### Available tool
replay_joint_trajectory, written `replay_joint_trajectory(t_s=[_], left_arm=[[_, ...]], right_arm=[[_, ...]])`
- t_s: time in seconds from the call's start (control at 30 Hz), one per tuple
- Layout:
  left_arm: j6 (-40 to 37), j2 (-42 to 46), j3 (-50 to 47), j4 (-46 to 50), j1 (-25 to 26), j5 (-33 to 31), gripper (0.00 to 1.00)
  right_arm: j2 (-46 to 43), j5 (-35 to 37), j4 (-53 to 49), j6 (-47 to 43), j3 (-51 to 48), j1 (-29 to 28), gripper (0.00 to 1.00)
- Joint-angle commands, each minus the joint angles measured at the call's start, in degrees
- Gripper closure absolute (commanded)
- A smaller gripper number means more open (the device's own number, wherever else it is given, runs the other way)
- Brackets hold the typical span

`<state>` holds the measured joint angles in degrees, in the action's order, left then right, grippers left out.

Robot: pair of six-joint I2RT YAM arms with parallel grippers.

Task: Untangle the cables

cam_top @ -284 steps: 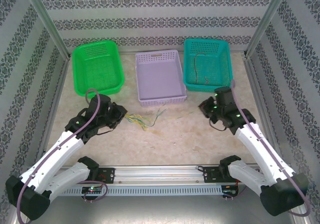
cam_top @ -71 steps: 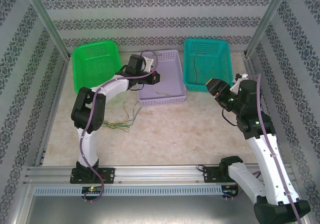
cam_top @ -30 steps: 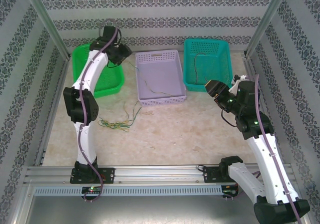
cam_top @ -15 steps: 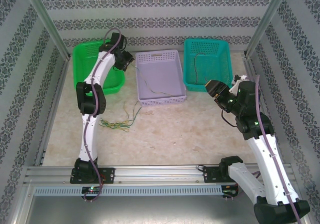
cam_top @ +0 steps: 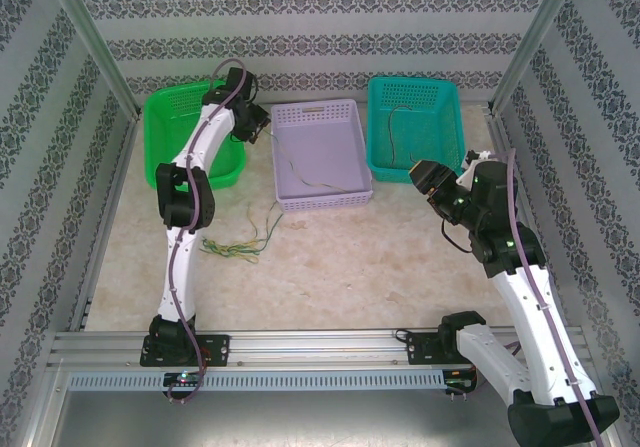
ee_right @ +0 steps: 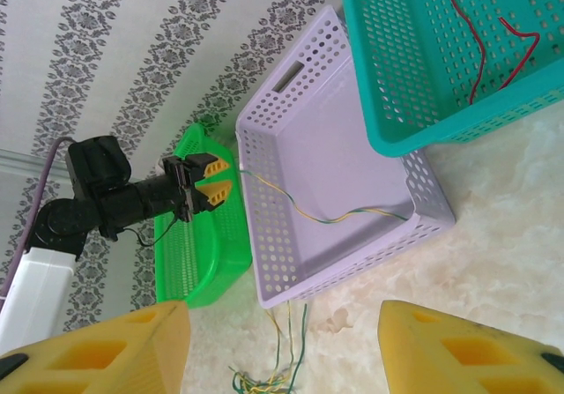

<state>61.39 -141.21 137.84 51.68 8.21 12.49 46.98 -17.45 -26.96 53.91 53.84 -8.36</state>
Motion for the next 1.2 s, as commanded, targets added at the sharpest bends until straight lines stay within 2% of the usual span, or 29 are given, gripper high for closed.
replay_joint_trajectory(t_s=[0.0, 0.07, 0.27, 0.37, 0.47, 0.7, 1.17], left_arm=[[2.1, -2.2, 1.5, 0.1, 0.7, -1.7, 0.66], [2.5, -2.7, 1.5, -0.7, 0.8, -1.8, 0.68], [2.4, -2.1, 1.8, -1.2, 0.8, -3.4, 0.93], [1.1, -0.5, 2.2, -0.1, 1.2, -5.8, 0.99], [-0.3, 1.8, 2.4, 1.1, 1.8, -8.6, 1.0], [-2.9, 4.3, 5.2, 2.7, 4.2, -10.3, 1.0], [-2.7, 2.3, 9.3, 4.4, 10.0, -5.2, 1.0]], right_arm=[[0.5, 0.2, 1.8, 0.3, -0.2, 0.4, 0.41], [0.7, 0.1, 1.7, 0.2, 0.0, 0.3, 0.41], [0.0, 0.4, 1.0, 0.0, -0.1, 0.6, 0.41], [0.0, 0.2, 1.0, 0.0, -0.3, 0.6, 0.41], [0.4, 0.1, 1.4, 0.0, -0.3, 0.7, 0.41], [1.4, -0.5, 2.4, 0.2, -0.1, 0.7, 0.41], [0.3, -0.6, 1.9, 0.0, -0.6, 0.7, 0.41]])
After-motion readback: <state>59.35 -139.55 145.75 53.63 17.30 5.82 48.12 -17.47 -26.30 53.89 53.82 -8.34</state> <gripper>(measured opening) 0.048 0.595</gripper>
